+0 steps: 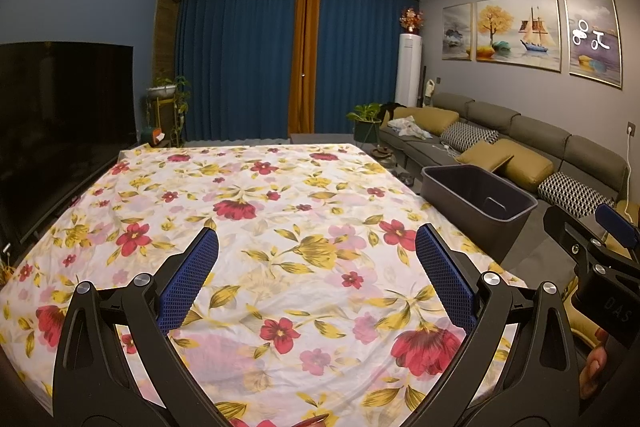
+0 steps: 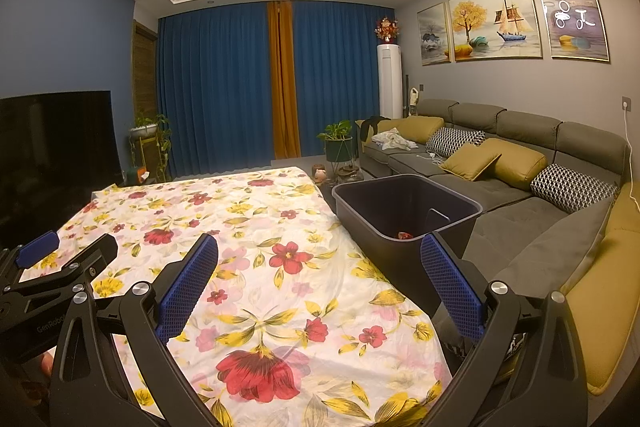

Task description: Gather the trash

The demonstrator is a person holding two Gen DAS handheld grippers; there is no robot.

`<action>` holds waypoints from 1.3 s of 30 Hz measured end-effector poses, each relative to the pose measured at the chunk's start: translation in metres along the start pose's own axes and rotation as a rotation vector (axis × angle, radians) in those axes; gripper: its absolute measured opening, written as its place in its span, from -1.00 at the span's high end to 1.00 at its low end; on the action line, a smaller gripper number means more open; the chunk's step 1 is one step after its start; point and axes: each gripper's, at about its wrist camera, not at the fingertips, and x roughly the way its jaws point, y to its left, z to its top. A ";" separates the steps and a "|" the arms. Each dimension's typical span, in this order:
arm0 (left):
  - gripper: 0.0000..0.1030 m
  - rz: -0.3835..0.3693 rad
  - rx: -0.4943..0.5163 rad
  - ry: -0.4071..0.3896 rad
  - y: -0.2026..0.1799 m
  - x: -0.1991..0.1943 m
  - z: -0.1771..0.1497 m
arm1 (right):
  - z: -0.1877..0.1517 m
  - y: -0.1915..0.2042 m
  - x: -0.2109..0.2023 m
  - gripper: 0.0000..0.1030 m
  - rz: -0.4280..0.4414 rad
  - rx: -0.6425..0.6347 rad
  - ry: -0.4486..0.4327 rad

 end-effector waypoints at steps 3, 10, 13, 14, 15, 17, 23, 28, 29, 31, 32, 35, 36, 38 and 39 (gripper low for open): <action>-0.89 0.001 0.000 0.000 0.000 0.000 0.000 | 0.000 0.000 0.001 -0.89 0.000 0.000 0.001; -0.89 0.000 0.002 0.000 -0.001 0.000 0.000 | 0.000 0.000 0.001 -0.89 0.000 0.000 0.000; -0.89 0.001 0.001 0.001 -0.001 0.000 0.000 | 0.000 -0.001 0.001 -0.89 0.001 0.000 0.000; -0.89 0.001 0.002 0.000 -0.001 0.000 0.000 | 0.000 -0.001 0.001 -0.89 0.000 0.000 0.000; -0.89 0.001 0.002 0.001 -0.001 0.000 0.000 | 0.000 -0.001 0.000 -0.89 0.000 0.001 0.000; -0.89 0.000 0.001 0.000 -0.001 0.000 0.000 | 0.000 -0.001 0.000 -0.89 0.000 0.001 0.002; -0.89 0.000 0.003 0.000 -0.001 0.000 0.000 | 0.001 -0.001 0.000 -0.89 0.001 0.001 0.001; -0.88 -0.003 0.019 -0.004 -0.003 -0.001 -0.001 | 0.001 -0.001 0.000 -0.89 0.000 0.001 0.002; -0.82 -0.003 0.028 -0.007 -0.004 -0.001 -0.002 | 0.001 -0.002 0.000 -0.89 0.000 0.002 0.002; -0.72 -0.008 0.040 -0.012 -0.006 -0.002 -0.003 | 0.000 -0.001 0.000 -0.89 -0.003 0.003 0.003; -0.70 -0.012 0.046 -0.013 -0.006 -0.003 -0.003 | 0.000 -0.001 -0.001 -0.89 -0.003 0.003 0.004; -0.70 -0.023 0.052 -0.016 -0.006 -0.004 -0.003 | 0.000 -0.001 0.000 -0.89 -0.005 0.004 0.004; -0.70 -0.024 0.056 -0.017 -0.007 -0.005 -0.003 | 0.000 -0.001 0.000 -0.89 -0.004 0.004 0.004; -0.70 -0.025 0.060 -0.016 -0.006 -0.005 -0.004 | -0.001 -0.001 0.000 -0.89 -0.005 0.004 0.004; -0.70 -0.026 0.061 -0.015 -0.008 -0.005 -0.004 | -0.001 -0.001 0.000 -0.89 -0.005 0.004 0.004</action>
